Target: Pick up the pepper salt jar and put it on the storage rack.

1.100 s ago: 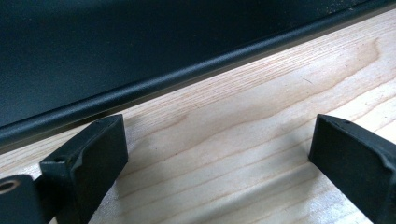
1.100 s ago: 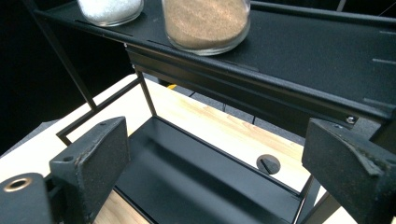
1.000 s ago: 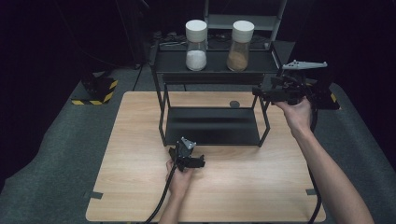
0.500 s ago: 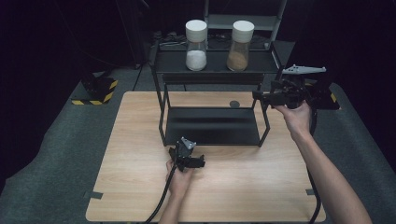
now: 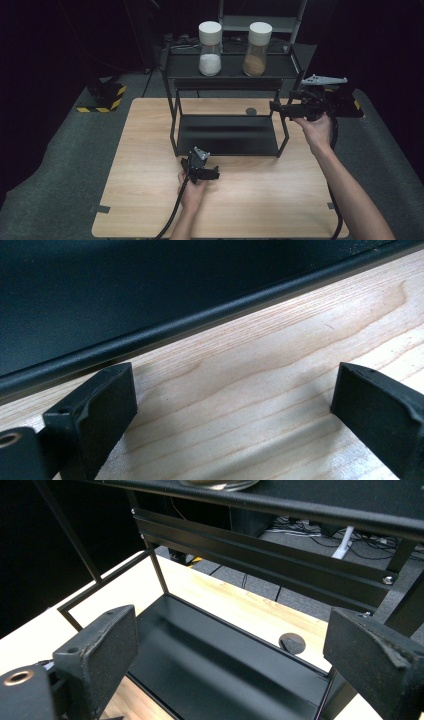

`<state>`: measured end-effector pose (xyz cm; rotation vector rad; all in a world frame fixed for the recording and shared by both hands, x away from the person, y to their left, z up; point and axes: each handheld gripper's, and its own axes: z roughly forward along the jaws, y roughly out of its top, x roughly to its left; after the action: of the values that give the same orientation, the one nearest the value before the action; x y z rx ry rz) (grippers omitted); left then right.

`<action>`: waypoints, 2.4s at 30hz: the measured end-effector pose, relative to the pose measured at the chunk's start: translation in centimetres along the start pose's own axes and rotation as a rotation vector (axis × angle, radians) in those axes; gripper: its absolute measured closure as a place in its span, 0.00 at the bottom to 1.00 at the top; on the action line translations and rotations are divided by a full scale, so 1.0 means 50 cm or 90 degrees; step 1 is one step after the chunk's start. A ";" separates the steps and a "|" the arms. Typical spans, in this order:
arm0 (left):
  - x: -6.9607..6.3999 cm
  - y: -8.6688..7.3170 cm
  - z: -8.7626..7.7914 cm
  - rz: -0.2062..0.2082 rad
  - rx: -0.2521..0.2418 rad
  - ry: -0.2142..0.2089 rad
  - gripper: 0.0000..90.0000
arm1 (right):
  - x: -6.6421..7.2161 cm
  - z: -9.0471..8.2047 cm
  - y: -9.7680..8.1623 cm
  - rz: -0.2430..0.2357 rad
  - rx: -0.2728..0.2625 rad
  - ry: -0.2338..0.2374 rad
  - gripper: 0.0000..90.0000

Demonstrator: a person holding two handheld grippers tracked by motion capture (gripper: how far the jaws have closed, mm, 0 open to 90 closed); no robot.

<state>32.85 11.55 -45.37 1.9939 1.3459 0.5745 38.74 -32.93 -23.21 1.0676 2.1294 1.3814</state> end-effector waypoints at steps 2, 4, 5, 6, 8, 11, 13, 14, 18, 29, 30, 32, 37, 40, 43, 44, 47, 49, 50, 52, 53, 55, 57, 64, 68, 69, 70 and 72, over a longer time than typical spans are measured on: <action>0.000 0.000 0.000 0.000 0.000 0.000 0.05 | 0.002 0.001 -0.002 -0.001 0.001 -0.001 0.08; 0.000 0.000 0.000 0.000 0.000 0.000 0.05 | 0.003 0.002 -0.005 -0.003 0.000 -0.001 0.08; 0.000 0.000 0.000 0.000 0.000 0.000 0.05 | 0.005 0.002 -0.007 -0.005 0.000 -0.002 0.08; 0.000 0.000 0.000 0.000 0.000 0.000 0.05 | 0.006 0.002 -0.008 -0.006 0.001 -0.002 0.08; 0.000 0.000 0.000 0.000 0.000 0.000 0.05 | 0.009 0.002 -0.013 -0.012 0.002 -0.003 0.08; 0.000 0.000 0.000 0.000 0.000 0.000 0.05 | 0.011 0.001 -0.018 -0.015 0.004 -0.005 0.08; 0.000 0.000 0.000 0.000 0.000 0.000 0.05 | 0.010 0.001 -0.022 -0.014 0.005 -0.004 0.08; 0.000 0.000 0.000 0.000 0.000 0.000 0.05 | 0.010 0.001 -0.024 -0.013 0.005 -0.004 0.08; 0.000 0.000 0.000 0.000 0.000 0.000 0.05 | 0.008 0.002 -0.033 -0.010 0.002 -0.003 0.08; 0.000 0.000 0.000 0.000 0.000 0.000 0.05 | 0.009 0.011 -0.056 -0.009 0.010 -0.003 0.08; 0.000 0.000 0.000 0.000 0.000 0.000 0.05 | 0.009 0.012 -0.059 -0.009 0.010 -0.002 0.08; 0.000 0.000 0.000 0.000 0.000 0.000 0.05 | 0.009 0.014 -0.064 -0.008 0.011 0.000 0.08; 0.000 0.000 0.000 0.000 0.000 0.000 0.05 | 0.008 0.015 -0.076 -0.004 0.012 0.004 0.08; -0.001 0.000 0.000 0.000 0.000 0.001 0.05 | 0.006 0.016 -0.082 0.000 0.012 0.005 0.08; -0.001 0.000 0.000 0.000 0.000 0.001 0.05 | 0.005 0.018 -0.089 0.003 0.014 0.004 0.08; -0.001 0.000 0.000 0.000 0.000 0.001 0.05 | 0.004 0.019 -0.091 0.004 0.015 0.004 0.08; -0.001 0.000 0.000 0.000 0.000 0.001 0.05 | 0.002 0.021 -0.099 0.009 0.016 0.004 0.08; -0.001 0.000 0.000 0.000 0.000 0.001 0.05 | 0.001 0.022 -0.103 0.011 0.017 0.003 0.08; -0.001 0.000 0.000 0.000 0.000 0.001 0.05 | 0.001 0.022 -0.107 0.011 0.017 0.002 0.08; -0.001 0.000 0.000 0.000 0.000 0.001 0.05 | 0.002 0.023 -0.113 0.013 0.016 -0.001 0.08; -0.001 0.000 0.000 0.000 0.000 0.001 0.05 | 0.001 0.024 -0.115 0.014 0.017 -0.001 0.08; -0.001 0.000 0.000 0.000 0.000 0.001 0.05 | 0.000 0.026 -0.120 0.016 0.018 -0.002 0.08; -0.001 0.000 0.000 0.000 0.000 0.001 0.05 | -0.001 0.028 -0.126 0.019 0.021 -0.001 0.08; 0.000 0.000 0.000 0.000 0.000 0.000 0.05 | -0.003 0.037 -0.142 0.025 0.030 0.003 0.08; 0.000 0.000 0.000 0.000 0.000 0.000 0.05 | -0.003 0.041 -0.150 0.026 0.035 0.003 0.08; 0.000 0.000 0.000 0.000 0.000 0.000 0.05 | -0.002 0.042 -0.153 0.027 0.036 0.002 0.08; 0.000 0.000 0.000 0.000 0.000 0.000 0.05 | -0.001 0.042 -0.155 0.028 0.037 0.000 0.08; 0.000 0.000 0.000 0.000 0.000 0.000 0.05 | 0.001 0.043 -0.160 0.026 0.036 -0.002 0.08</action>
<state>32.85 11.54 -45.37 1.9938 1.3458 0.5750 37.03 -33.39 -31.32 1.1399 2.1685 1.3434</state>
